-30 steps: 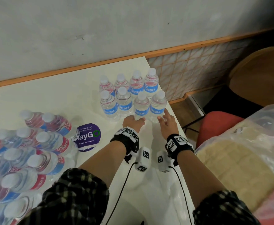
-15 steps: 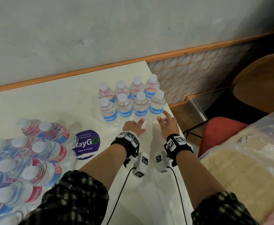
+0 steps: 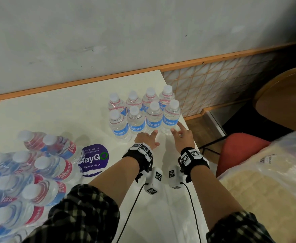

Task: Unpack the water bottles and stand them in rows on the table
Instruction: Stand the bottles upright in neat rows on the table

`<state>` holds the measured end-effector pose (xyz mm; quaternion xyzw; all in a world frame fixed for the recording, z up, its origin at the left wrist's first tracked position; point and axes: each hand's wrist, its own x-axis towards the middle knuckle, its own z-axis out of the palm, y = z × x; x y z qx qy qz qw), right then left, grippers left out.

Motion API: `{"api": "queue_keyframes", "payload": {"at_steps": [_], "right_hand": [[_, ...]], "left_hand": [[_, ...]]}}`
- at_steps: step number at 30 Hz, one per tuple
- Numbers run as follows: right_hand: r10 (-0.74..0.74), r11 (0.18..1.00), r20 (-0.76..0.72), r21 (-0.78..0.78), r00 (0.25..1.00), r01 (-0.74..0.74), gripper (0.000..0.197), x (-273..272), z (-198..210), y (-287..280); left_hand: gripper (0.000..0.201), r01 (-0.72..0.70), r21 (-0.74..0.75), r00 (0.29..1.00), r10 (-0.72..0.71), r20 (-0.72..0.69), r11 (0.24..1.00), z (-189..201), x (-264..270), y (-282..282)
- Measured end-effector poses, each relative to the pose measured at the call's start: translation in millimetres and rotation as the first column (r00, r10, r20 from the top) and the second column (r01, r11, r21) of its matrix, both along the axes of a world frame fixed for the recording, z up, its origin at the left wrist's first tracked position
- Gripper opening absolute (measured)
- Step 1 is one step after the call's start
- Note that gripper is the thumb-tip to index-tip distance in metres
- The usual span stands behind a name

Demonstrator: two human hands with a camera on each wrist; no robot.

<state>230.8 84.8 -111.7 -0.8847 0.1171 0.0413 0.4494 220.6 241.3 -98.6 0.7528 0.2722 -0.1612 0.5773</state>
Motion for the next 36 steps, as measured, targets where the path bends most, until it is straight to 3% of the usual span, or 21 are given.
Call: {"api": "queue_keyframes", "payload": {"at_steps": [4, 8, 13, 17, 22, 25, 28, 36], "right_hand": [[-0.014, 1.0, -0.006, 0.015, 1.0, 0.015, 0.047, -4, 1, -1], [-0.066, 0.994, -0.027, 0.09, 0.997, 0.068, 0.05, -14, 4, -1], [-0.105, 0.979, -0.06, 0.169, 0.993, 0.114, 0.045, -34, 1, -2], [-0.078, 0.988, -0.09, 0.124, 0.993, 0.089, 0.044, -60, 7, -4], [0.048, 0.996, -0.161, 0.085, 0.986, -0.035, 0.041, -110, 25, 6], [0.15, 0.985, -0.176, 0.108, 0.973, -0.132, 0.036, -143, 35, 25], [0.237, 0.971, -0.195, 0.087, 0.952, -0.224, 0.031, -174, 45, 55], [0.255, 0.961, -0.135, 0.147, 0.957, -0.235, 0.027, -229, 69, 156]], "left_hand": [[0.053, 0.034, 0.047, 0.999, -0.033, -0.021, 0.998, -9, -1, 2], [0.035, 0.076, 0.069, 0.997, -0.074, -0.03, 0.995, 2, -16, 3], [0.029, 0.266, 0.039, 0.958, -0.259, -0.126, 0.963, 24, -50, 9], [0.024, 0.452, 0.092, 0.892, -0.447, -0.067, 0.887, 64, -86, 13], [0.028, 0.638, 0.303, 0.753, -0.657, -0.048, 0.708, 122, -147, 32], [0.033, 0.646, 0.392, 0.723, -0.69, -0.038, 0.655, 142, -179, 57], [0.033, 0.624, 0.436, 0.723, -0.691, -0.009, 0.648, 157, -206, 88], [0.029, 0.504, 0.47, 0.767, -0.626, 0.142, 0.724, 184, -263, 183]]}}
